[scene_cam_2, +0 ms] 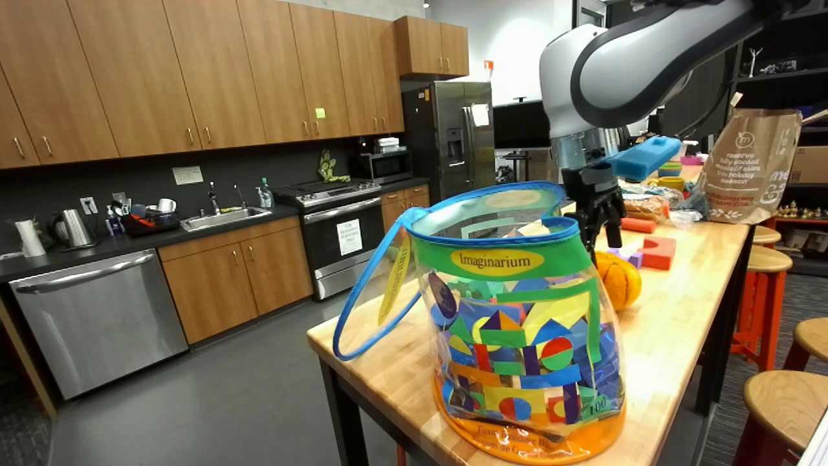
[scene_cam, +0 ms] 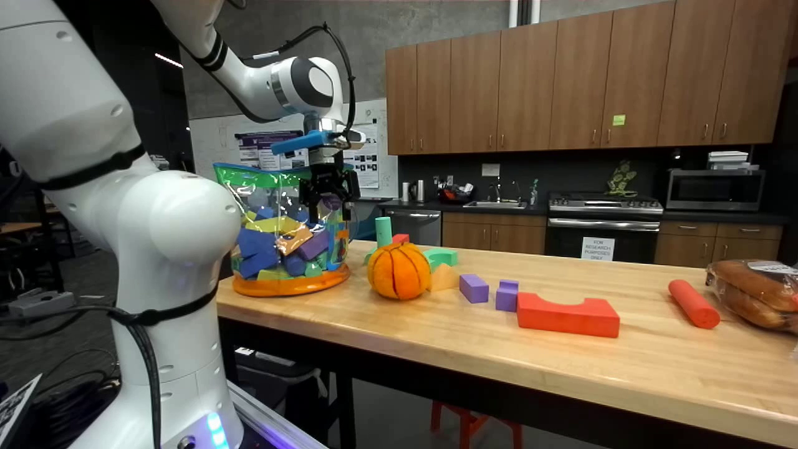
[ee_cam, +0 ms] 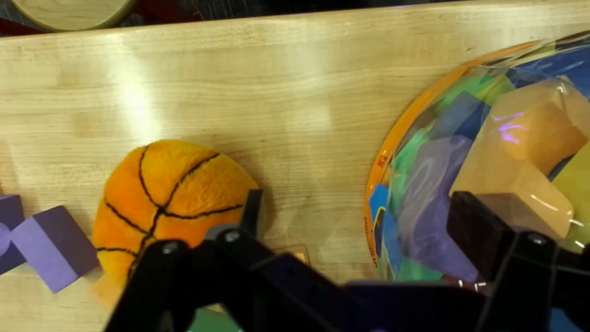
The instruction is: Remove one green toy block from the toy bag
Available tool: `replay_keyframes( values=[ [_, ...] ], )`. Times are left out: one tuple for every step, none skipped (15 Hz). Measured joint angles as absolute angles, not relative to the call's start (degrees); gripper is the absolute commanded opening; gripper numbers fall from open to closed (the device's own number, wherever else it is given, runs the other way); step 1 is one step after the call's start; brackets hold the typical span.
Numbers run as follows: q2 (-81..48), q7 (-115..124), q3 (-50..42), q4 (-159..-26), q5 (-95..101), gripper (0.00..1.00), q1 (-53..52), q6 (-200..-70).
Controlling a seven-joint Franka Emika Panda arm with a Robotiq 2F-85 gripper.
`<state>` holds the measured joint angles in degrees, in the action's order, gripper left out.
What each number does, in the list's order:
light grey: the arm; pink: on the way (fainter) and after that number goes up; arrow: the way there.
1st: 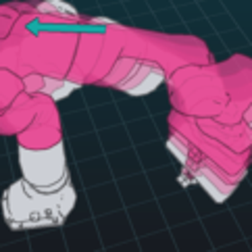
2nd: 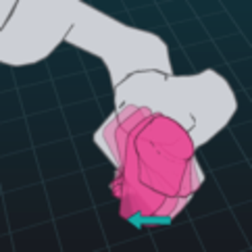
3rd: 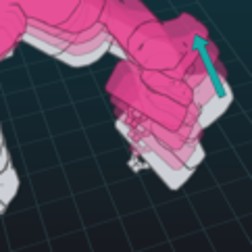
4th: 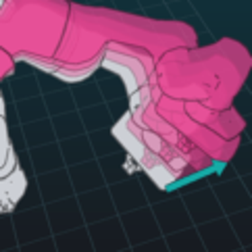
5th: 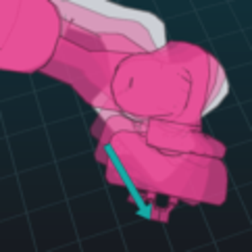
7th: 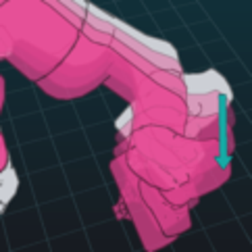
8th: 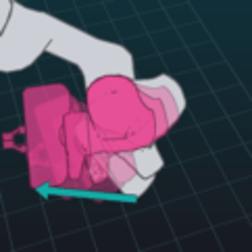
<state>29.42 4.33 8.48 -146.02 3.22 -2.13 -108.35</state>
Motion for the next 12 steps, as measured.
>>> replay_keyframes(
  values=[
    [29.4,4.3,8.5,-146.0,3.2,1.00,-2.1,-108.4],
    [29.4,4.3,8.5,-146.0,3.2,1.00,-2.1,-108.4],
    [29.4,4.3,8.5,-146.0,3.2,1.00,-2.1,-108.4],
    [29.4,4.3,8.5,-146.0,3.2,1.00,-2.1,-108.4],
    [29.4,4.3,8.5,-146.0,3.2,1.00,-2.1,-108.4],
    [29.4,4.3,8.5,-146.0,3.2,1.00,-2.1,-108.4],
    [29.4,4.3,8.5,-146.0,3.2,1.00,-2.1,-108.4],
    [29.4,4.3,8.4,-146.0,3.2,1.00,-2.2,-108.2],
    [29.4,4.3,8.3,-146.0,3.1,1.00,-2.2,-107.7],
    [29.4,4.3,8.2,-145.9,3.1,1.00,-2.2,-107.0],
    [29.4,4.3,8.1,-145.7,3.0,1.00,-2.3,-106.0],
    [29.5,4.3,8.0,-145.2,2.5,1.00,-2.3,-104.8]
  ],
)
